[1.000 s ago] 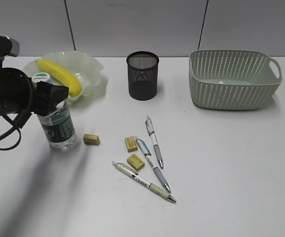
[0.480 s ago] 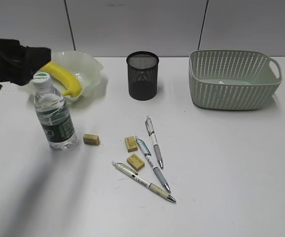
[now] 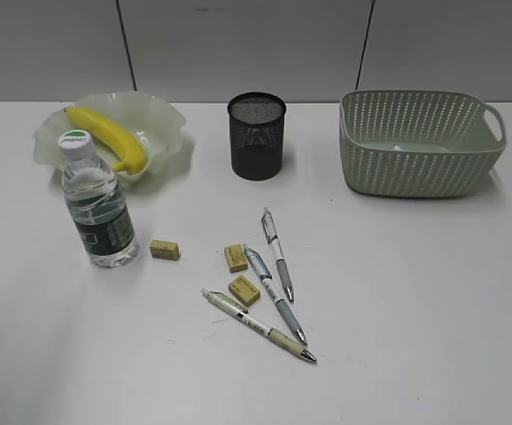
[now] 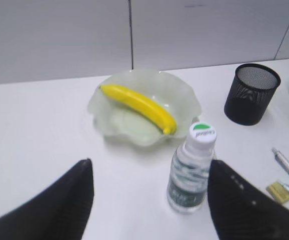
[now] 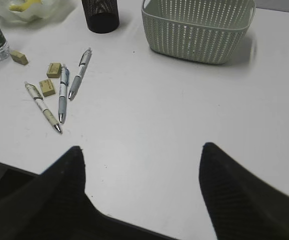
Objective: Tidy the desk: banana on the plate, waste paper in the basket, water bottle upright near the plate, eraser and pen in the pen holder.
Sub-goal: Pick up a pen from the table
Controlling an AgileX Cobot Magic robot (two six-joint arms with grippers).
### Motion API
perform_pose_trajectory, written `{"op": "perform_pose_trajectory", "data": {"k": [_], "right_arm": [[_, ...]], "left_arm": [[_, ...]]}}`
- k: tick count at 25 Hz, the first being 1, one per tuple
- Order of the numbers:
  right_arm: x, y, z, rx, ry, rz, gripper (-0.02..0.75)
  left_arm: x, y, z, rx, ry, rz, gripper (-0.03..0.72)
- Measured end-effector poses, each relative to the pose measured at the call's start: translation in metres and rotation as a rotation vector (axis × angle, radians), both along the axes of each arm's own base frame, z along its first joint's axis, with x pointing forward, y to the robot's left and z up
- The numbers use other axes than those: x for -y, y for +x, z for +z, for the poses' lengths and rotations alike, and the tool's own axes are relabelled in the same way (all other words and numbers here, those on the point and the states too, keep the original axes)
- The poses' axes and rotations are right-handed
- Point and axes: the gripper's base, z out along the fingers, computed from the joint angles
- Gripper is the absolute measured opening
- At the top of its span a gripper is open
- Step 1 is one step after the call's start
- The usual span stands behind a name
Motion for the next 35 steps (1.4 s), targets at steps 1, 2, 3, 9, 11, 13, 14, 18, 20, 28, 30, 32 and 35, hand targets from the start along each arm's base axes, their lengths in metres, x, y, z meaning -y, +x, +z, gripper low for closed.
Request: {"op": "perform_pose_trajectory", "data": {"k": [1,2,3,9,11,13,14,18,20,28,30,32,35], "right_arm": [[0.000,0.000,0.000,0.000,0.000,0.000,0.557],[0.000,0.000,0.000,0.000,0.000,0.000,0.557],[0.000,0.000,0.000,0.000,0.000,0.000,0.557],[0.000,0.000,0.000,0.000,0.000,0.000,0.557],[0.000,0.000,0.000,0.000,0.000,0.000,0.557],[0.000,0.000,0.000,0.000,0.000,0.000,0.557],[0.000,0.000,0.000,-0.001,0.000,0.000,0.557],[-0.002,0.003,0.000,-0.016,-0.012,0.018,0.557],[-0.005,0.010,0.004,-0.039,-0.041,0.048,0.548],[-0.024,0.070,0.043,-0.043,-0.148,0.158,0.524],[-0.030,0.094,0.054,-0.078,-0.162,0.163,0.523],[-0.036,0.118,0.063,-0.123,-0.176,0.172,0.521],[-0.047,0.161,0.071,-0.203,-0.191,0.188,0.521]], "left_arm": [[-0.006,-0.014,0.005,-0.024,-0.009,0.025,0.527],[-0.011,-0.026,0.006,-0.065,-0.007,0.047,0.522],[-0.017,-0.040,0.007,-0.103,0.005,0.062,0.519],[-0.029,-0.107,-0.005,-0.315,0.070,-0.056,0.517],[-0.031,-0.120,-0.009,-0.320,0.080,-0.090,0.518],[-0.033,-0.129,-0.016,-0.303,0.077,-0.101,0.517],[-0.034,-0.133,-0.021,-0.292,0.076,-0.104,0.517],[-0.039,-0.149,-0.029,-0.202,0.052,-0.111,0.515],[-0.040,-0.153,-0.029,-0.161,0.040,-0.116,0.515],[-0.039,-0.151,-0.030,-0.039,0.044,-0.131,0.512],[-0.038,-0.149,-0.032,-0.035,0.048,-0.133,0.505],[-0.038,-0.149,-0.031,-0.032,0.049,-0.134,0.499],[-0.038,-0.149,-0.031,-0.028,0.049,-0.134,0.496]]}}
